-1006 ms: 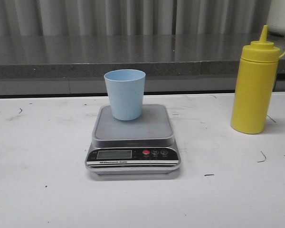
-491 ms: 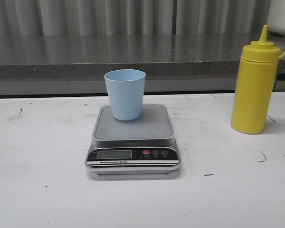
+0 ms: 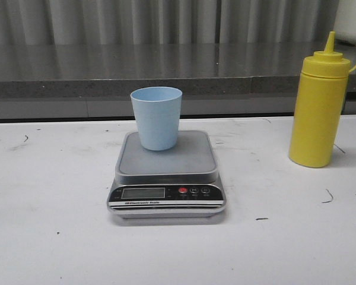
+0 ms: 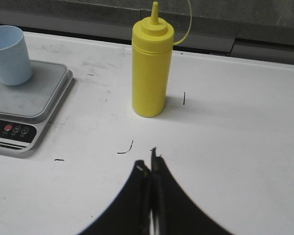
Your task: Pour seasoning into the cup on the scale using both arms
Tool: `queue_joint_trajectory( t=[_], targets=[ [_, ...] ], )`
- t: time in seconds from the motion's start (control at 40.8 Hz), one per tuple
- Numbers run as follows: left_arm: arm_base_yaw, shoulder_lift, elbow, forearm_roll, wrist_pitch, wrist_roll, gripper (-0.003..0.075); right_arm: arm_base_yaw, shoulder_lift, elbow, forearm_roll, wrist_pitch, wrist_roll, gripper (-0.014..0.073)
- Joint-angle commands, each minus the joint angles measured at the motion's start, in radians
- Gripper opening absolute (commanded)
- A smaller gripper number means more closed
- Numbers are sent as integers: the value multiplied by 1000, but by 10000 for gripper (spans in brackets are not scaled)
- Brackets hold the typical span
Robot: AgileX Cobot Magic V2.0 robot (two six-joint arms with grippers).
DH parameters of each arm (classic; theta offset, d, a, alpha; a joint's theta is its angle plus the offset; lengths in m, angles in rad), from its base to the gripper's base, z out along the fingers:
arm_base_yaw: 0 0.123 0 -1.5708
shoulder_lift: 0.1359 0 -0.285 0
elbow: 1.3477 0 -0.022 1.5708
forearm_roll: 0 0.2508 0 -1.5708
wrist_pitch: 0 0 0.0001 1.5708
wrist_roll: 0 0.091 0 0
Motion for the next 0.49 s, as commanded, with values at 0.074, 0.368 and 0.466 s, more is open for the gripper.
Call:
queue_joint_trajectory(
  t=[0.074, 0.368, 0.466],
  targets=[
    [3, -23, 14, -9, -80, -4, -20, 1, -70, 93, -34, -204, -11, -112],
    [3, -23, 14, -9, -80, -4, -20, -10, -287, 468, -33, -636, -10, -112],
    [3, -23, 14, -9, -80, -4, -20, -33, -308, 537, -33, -727, -10, -112]
  ],
)
